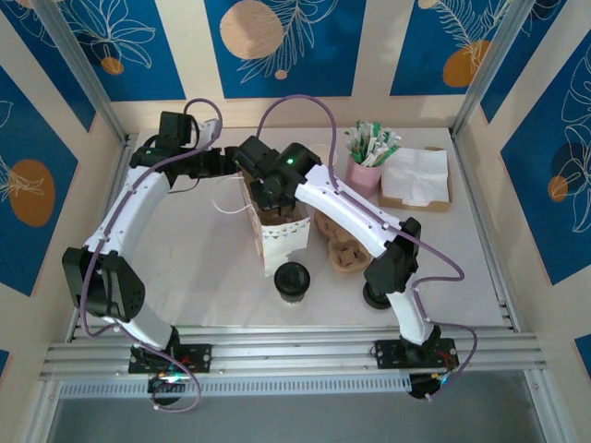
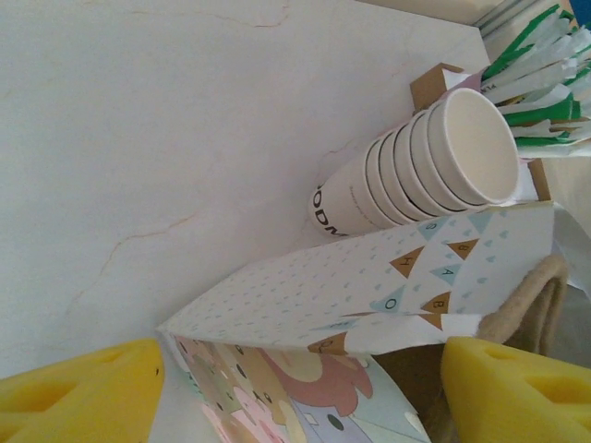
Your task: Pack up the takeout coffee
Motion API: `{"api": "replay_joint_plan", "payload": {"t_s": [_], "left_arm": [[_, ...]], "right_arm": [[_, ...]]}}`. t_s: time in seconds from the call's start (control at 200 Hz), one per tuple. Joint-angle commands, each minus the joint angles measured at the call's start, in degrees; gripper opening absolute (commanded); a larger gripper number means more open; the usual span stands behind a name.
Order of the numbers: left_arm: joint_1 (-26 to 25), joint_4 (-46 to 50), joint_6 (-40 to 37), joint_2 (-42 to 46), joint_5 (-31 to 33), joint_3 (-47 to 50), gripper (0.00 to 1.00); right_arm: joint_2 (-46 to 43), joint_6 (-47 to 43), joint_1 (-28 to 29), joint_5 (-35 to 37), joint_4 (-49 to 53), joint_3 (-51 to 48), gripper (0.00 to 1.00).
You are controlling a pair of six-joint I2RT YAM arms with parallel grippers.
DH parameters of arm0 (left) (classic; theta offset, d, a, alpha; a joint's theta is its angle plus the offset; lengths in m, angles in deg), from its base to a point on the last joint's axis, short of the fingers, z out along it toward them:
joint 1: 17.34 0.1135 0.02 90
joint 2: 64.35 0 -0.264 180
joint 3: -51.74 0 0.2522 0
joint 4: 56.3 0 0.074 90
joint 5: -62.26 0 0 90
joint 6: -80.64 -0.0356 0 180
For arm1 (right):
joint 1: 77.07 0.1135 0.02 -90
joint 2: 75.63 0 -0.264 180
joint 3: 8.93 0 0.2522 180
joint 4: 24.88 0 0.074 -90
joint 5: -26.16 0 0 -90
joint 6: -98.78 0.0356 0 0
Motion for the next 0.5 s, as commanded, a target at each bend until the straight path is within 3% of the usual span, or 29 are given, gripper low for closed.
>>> {"api": "replay_joint_plan", "payload": {"t_s": [0.0,0.495], "left_arm": [[-0.33,1.01,-0.89,-0.64,3.04,-1.87,0.79],[-0.37,-10.08,7.24,1.54,5.70,5.79,0.79]], "right_arm": [[-2.56,-0.47,0.12,-2.18,2.28,-1.04,0.29],[-2.05,-1.61,0.65,-3.69,2.41,-1.44,0.28]]}}
